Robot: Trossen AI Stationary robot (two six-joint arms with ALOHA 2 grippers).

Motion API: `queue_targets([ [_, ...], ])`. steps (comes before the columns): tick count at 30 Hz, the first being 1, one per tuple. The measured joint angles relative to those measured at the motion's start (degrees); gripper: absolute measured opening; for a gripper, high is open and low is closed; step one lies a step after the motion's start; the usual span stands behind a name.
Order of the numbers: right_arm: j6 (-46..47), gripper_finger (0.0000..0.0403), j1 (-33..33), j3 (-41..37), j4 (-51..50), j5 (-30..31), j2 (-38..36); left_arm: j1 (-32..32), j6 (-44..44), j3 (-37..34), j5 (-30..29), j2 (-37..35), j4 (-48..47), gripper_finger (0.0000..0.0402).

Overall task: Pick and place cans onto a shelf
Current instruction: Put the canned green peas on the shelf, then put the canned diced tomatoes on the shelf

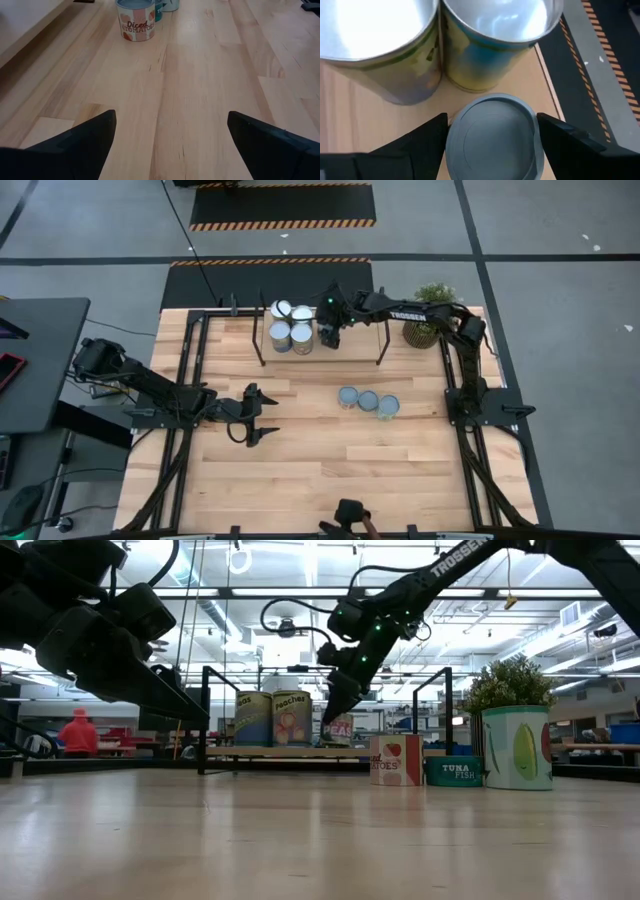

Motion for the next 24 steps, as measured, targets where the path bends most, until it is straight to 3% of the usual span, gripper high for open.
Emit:
queue_targets([
  [8, -0.4, 0.0301, -0.4, 0.0, 0.7, 0.1, 0.9, 0.0, 0.1, 0.0, 0.0, 0.0, 0.0, 0.0389],
  [24, -0.4, 0.035, 0.9, 0.0, 1.3, 2.7, 0.8, 0.0, 0.1, 0.0, 0.0, 0.0, 0.0, 0.0389],
])
